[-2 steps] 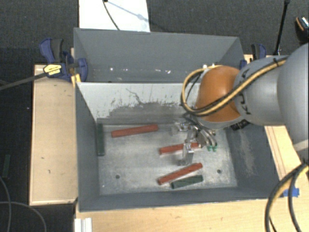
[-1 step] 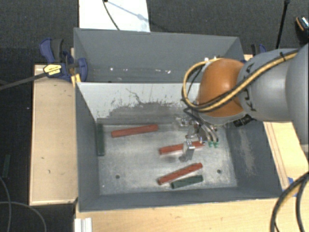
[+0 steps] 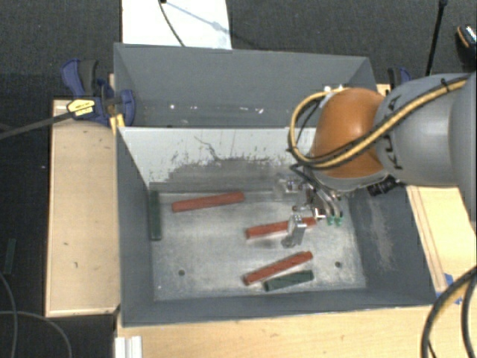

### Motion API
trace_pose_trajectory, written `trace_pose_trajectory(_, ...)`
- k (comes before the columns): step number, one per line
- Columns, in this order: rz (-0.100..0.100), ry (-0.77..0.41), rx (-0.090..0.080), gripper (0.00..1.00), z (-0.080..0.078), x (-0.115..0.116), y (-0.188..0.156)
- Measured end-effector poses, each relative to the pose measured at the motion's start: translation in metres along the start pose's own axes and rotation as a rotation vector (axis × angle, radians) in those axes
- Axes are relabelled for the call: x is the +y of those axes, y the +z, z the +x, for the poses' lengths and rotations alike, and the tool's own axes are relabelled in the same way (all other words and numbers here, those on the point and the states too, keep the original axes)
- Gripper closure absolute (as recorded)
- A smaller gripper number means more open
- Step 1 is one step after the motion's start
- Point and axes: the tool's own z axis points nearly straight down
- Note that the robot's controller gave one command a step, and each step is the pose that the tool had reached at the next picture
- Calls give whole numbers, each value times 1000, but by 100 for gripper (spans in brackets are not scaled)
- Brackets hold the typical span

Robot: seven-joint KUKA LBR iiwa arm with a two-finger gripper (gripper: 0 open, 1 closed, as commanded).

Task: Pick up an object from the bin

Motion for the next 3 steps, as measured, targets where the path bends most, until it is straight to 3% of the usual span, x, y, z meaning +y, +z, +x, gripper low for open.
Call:
trace_pose_trajectory(1, 0, 117, 8, 0, -1, 8, 39)
trace_pose_trajectory(2, 1, 114, 7, 0, -1, 8, 38)
trace_pose_trajectory(3, 1, 112, 7, 100, -1, 8, 38)
